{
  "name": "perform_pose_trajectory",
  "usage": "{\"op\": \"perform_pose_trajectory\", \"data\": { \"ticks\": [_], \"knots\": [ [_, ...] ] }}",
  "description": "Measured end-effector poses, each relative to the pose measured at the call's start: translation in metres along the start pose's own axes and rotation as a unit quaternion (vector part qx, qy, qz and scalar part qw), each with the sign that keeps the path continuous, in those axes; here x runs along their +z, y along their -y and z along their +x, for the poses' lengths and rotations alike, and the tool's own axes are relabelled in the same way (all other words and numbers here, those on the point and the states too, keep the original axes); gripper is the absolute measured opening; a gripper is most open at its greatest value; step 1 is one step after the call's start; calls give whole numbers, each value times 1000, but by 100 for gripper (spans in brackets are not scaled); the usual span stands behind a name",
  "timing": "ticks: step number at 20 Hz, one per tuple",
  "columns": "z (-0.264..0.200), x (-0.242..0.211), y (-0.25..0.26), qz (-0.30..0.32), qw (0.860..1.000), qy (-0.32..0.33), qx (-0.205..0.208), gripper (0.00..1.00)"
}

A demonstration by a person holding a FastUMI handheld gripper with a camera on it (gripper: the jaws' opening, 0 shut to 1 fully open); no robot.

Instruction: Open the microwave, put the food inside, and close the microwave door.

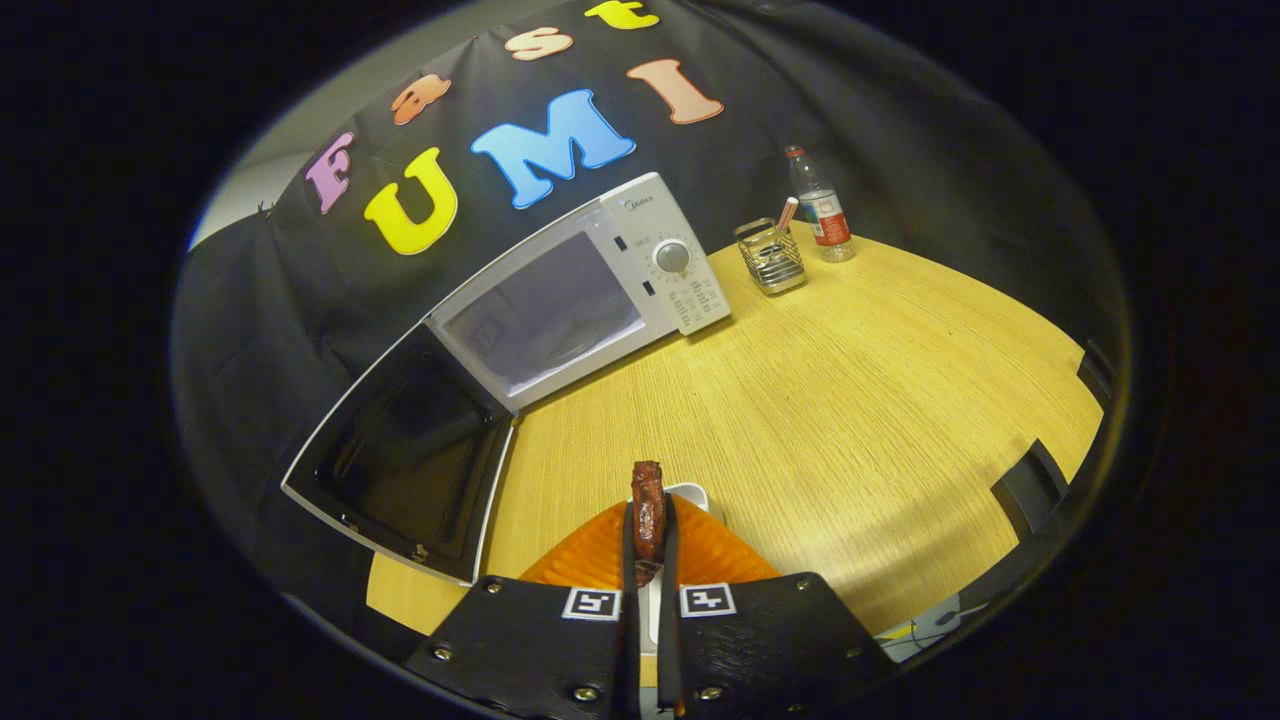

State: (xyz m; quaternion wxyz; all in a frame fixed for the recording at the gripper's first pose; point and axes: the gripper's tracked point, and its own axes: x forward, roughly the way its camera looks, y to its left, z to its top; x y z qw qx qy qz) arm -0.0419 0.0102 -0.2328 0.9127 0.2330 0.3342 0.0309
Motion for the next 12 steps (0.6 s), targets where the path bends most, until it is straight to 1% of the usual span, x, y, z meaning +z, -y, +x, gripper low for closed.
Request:
{"op": "perform_pose_trajectory", "data": {
  "ticks": [5, 10, 12],
  "knots": [
    [11, 48, -32, -6, 999, 32, 29, 7],
    [45, 94, -73, -38, 996, 56, 65, 7],
    [63, 112, -91, -37, 994, 67, 83, 7]
  ]
}}
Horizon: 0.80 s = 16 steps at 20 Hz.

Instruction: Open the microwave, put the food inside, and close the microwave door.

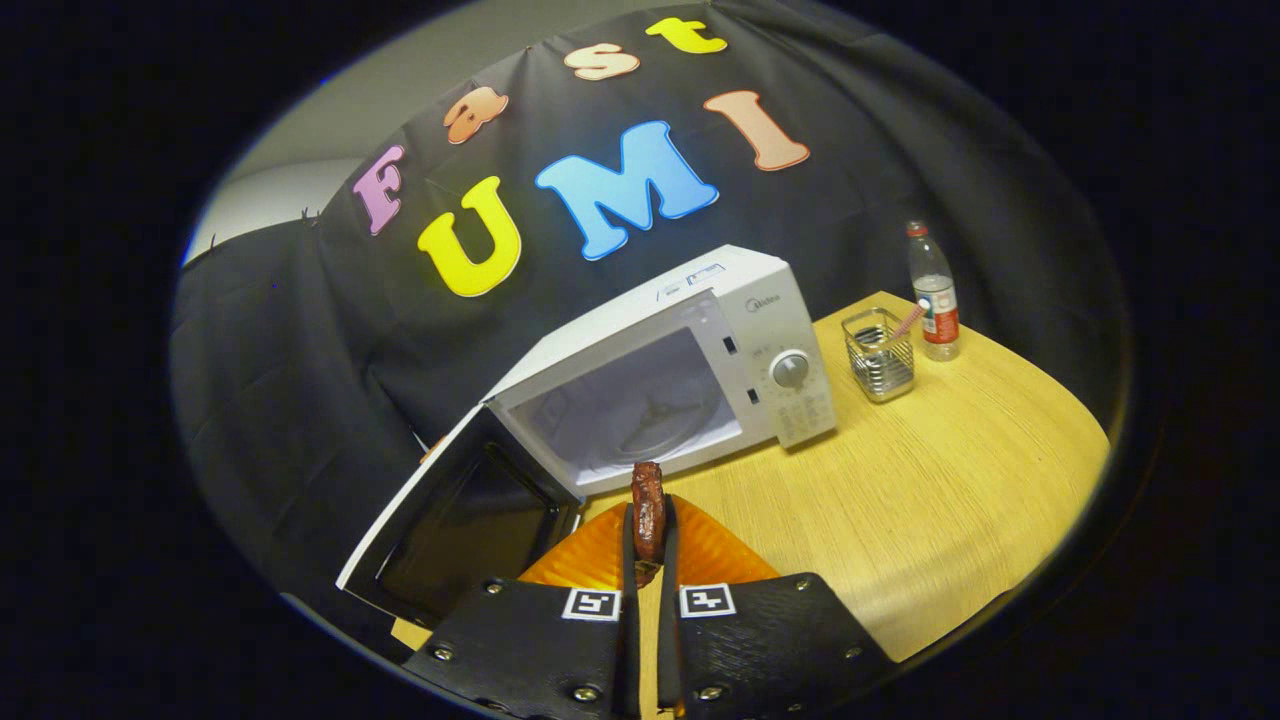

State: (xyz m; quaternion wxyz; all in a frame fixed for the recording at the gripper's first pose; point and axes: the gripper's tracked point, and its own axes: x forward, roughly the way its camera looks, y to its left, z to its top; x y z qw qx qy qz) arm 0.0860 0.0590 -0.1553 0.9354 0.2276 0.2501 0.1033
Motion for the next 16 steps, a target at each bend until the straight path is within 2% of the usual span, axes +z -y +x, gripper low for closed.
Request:
{"op": "perform_pose_trajectory", "data": {
  "ticks": [6, 13, 16],
  "knots": [
    [75, 29, -25, 34, 998, 32, 38, 7],
    [142, 26, -23, 55, 997, 43, 34, 7],
    [164, 21, -22, 45, 997, 52, 30, 7]
  ]
}}
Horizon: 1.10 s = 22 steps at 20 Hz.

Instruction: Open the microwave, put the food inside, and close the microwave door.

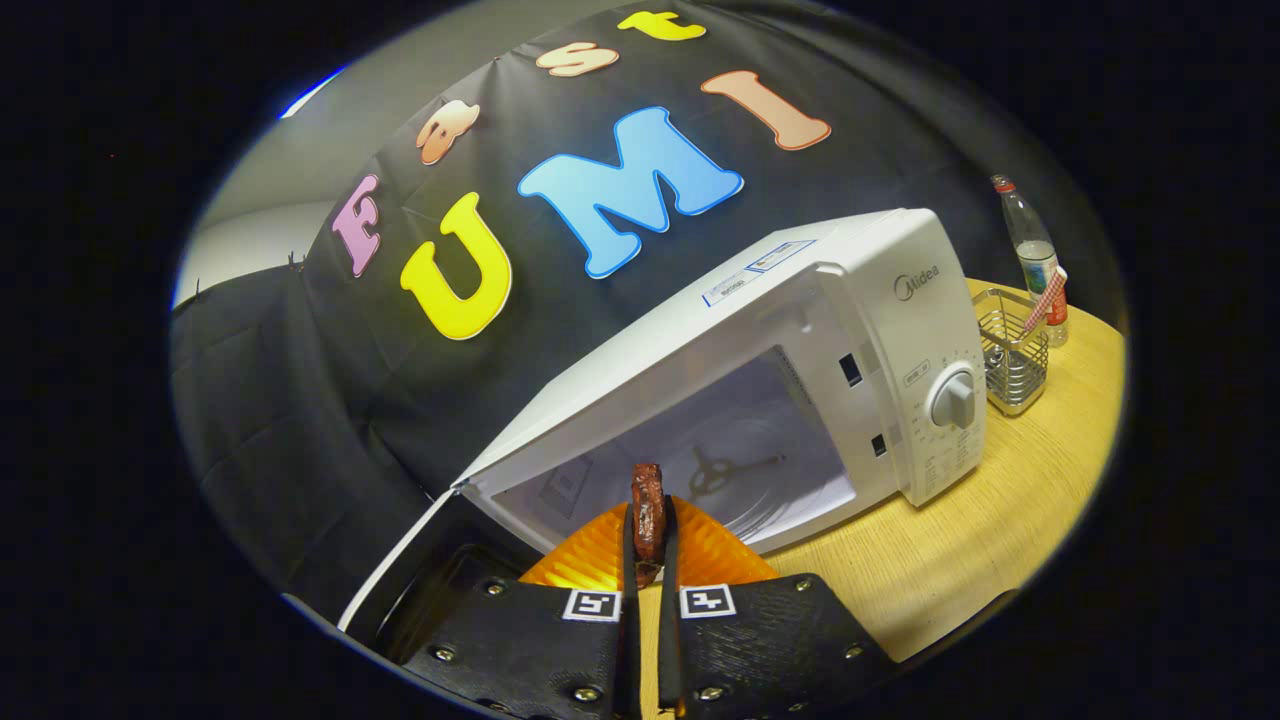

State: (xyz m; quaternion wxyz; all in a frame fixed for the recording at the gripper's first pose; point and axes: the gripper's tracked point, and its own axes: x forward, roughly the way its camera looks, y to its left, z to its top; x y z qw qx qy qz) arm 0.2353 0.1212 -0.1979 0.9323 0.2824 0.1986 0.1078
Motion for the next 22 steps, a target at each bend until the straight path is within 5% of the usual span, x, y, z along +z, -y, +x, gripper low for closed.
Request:
{"op": "perform_pose_trajectory", "data": {
  "ticks": [14, 19, 22],
  "knots": [
    [92, -29, 29, 16, 1000, -4, -21, 7],
    [107, -38, 60, 9, 998, -27, -58, 29],
    [107, -37, 82, -78, 990, -24, -111, 67]
  ]
}}
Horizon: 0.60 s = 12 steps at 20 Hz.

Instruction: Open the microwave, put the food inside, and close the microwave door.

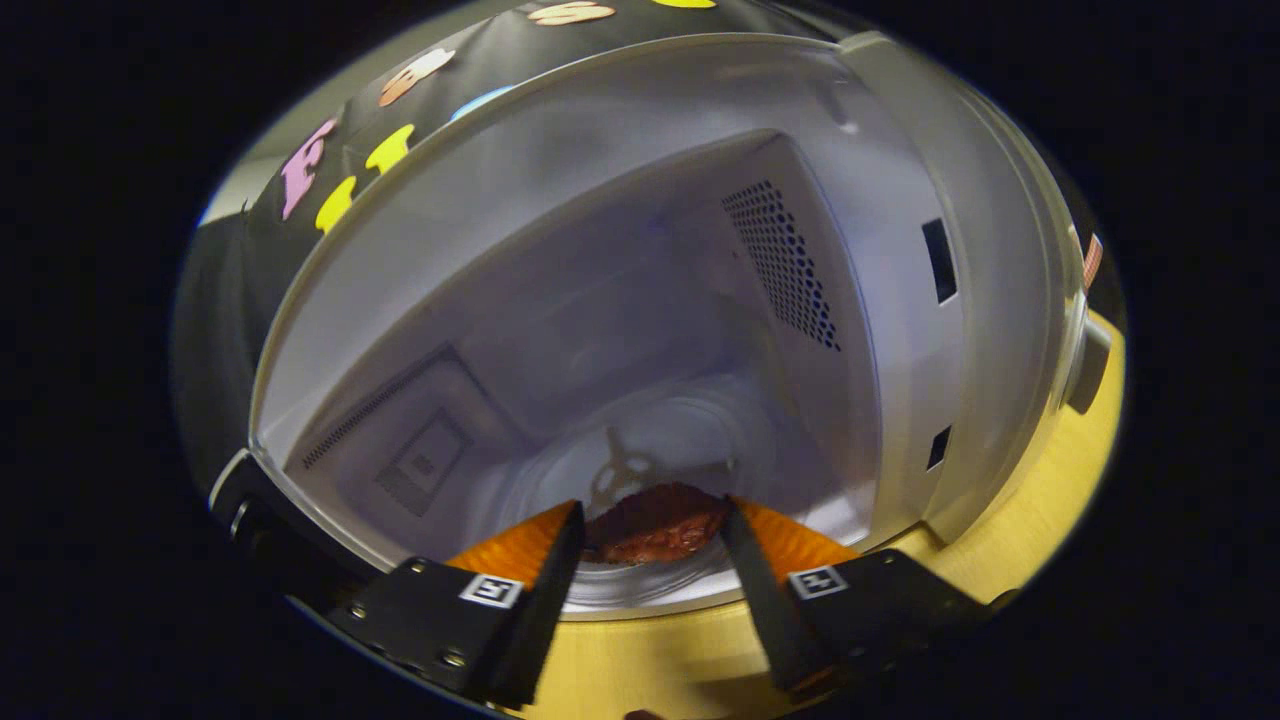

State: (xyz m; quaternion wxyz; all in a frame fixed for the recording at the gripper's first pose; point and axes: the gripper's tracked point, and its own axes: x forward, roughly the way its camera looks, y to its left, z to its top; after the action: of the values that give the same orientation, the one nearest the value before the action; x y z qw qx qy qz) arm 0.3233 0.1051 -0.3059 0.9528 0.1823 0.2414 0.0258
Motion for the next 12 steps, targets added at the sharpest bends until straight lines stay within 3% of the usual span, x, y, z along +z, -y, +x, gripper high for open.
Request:
{"op": "perform_pose_trajectory", "data": {
  "ticks": [2, 4, 12],
  "knots": [
    [-2, 10, 5, -56, 998, 23, -18, 97],
    [-9, 19, 7, -99, 993, 47, -36, 97],
    [-70, 38, -35, -124, 991, 53, 22, 97]
  ]
}}
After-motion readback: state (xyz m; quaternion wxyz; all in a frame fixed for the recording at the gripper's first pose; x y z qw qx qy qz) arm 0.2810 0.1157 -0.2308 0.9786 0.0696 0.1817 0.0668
